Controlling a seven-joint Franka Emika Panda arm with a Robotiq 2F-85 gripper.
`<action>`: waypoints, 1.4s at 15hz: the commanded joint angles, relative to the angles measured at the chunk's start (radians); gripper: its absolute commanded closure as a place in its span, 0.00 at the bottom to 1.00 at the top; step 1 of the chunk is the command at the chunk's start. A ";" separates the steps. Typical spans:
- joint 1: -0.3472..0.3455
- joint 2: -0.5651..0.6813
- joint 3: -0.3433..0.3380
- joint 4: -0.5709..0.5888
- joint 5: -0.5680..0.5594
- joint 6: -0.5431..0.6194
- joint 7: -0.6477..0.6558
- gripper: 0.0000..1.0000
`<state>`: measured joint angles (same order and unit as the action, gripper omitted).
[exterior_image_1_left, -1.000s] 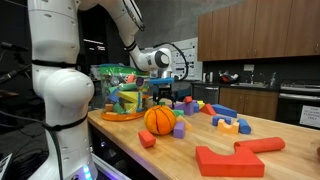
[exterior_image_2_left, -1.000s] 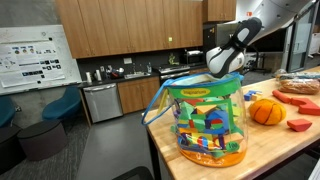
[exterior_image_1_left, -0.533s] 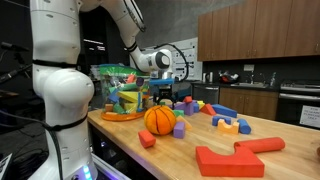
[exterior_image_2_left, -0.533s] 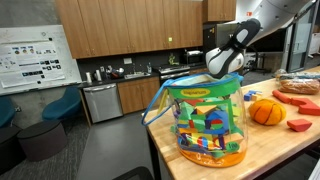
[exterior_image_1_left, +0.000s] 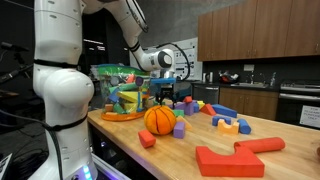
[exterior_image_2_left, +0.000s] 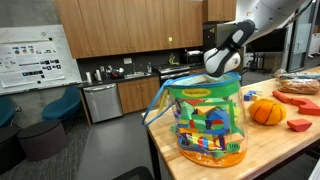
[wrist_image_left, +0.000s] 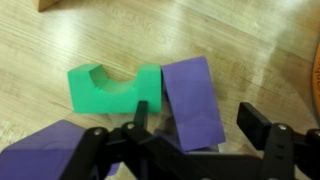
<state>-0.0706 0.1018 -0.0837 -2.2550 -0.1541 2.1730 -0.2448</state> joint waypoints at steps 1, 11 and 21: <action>-0.013 0.054 0.001 0.040 0.015 -0.023 -0.006 0.41; -0.015 0.078 -0.001 0.084 -0.007 -0.117 0.051 0.25; -0.004 0.053 0.015 0.142 0.005 -0.231 0.052 0.84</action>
<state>-0.0827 0.1797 -0.0822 -2.1386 -0.1639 2.0104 -0.2064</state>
